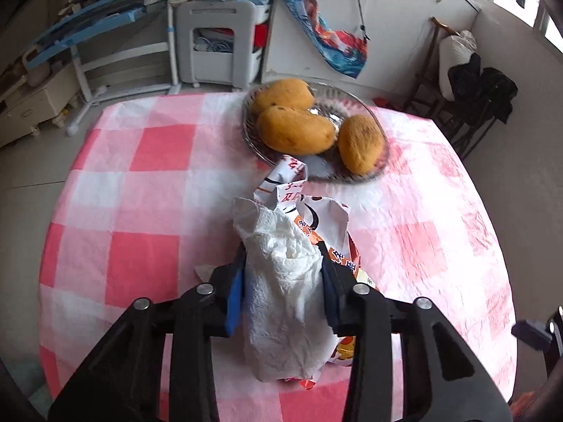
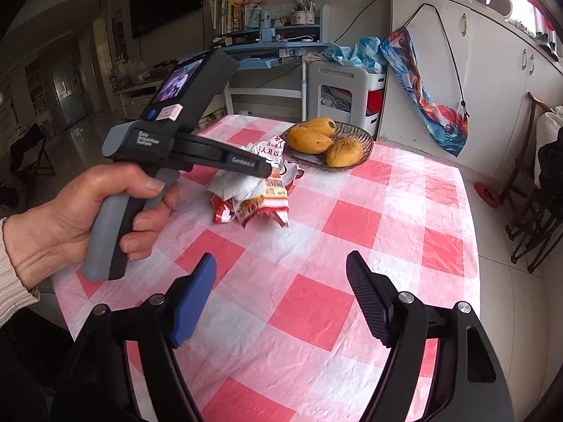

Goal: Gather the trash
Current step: 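Grasp the white plastic bag with the left gripper while the right gripper grasps the snack wrapper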

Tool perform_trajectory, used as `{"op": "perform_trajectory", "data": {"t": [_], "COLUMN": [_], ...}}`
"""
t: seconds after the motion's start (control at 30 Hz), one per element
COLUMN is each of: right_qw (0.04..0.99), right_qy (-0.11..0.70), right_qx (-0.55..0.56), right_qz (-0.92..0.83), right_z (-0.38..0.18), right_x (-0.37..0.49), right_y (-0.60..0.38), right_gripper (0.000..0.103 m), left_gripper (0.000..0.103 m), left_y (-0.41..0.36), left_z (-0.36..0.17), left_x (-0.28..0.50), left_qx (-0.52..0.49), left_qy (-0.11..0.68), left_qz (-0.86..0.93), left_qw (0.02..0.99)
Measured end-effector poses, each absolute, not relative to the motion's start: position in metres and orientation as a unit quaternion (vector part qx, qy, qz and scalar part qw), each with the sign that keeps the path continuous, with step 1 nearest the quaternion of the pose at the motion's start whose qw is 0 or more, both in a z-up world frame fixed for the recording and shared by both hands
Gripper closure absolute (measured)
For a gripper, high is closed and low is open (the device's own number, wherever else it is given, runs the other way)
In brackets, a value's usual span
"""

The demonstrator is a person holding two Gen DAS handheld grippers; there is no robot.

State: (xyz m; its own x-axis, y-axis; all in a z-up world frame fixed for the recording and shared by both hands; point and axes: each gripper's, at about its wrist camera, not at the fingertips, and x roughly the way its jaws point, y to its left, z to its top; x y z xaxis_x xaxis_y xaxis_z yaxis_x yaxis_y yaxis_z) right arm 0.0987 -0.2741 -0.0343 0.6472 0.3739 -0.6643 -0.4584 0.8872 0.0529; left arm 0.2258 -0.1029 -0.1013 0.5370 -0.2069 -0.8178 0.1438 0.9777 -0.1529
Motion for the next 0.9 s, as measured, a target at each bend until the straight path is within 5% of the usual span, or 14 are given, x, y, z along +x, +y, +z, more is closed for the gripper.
{"op": "perform_trajectory", "data": {"t": [0.6, 0.9], "right_qw": [0.881, 0.883], "right_qy": [0.374, 0.386], "right_qx": [-0.030, -0.035], "right_qz": [0.287, 0.265], "right_z": [-0.042, -0.053], "right_x": [0.075, 0.099], "right_y": [-0.258, -0.232], "right_gripper": [0.028, 0.027], "left_gripper": [0.070, 0.082], "left_y": [-0.066, -0.048], "left_z": [-0.085, -0.073], "left_x": [0.083, 0.080], "left_qx": [-0.104, -0.078], "left_qy": [0.484, 0.465], "left_qz": [-0.123, -0.071], "left_qw": [0.860, 0.879]}}
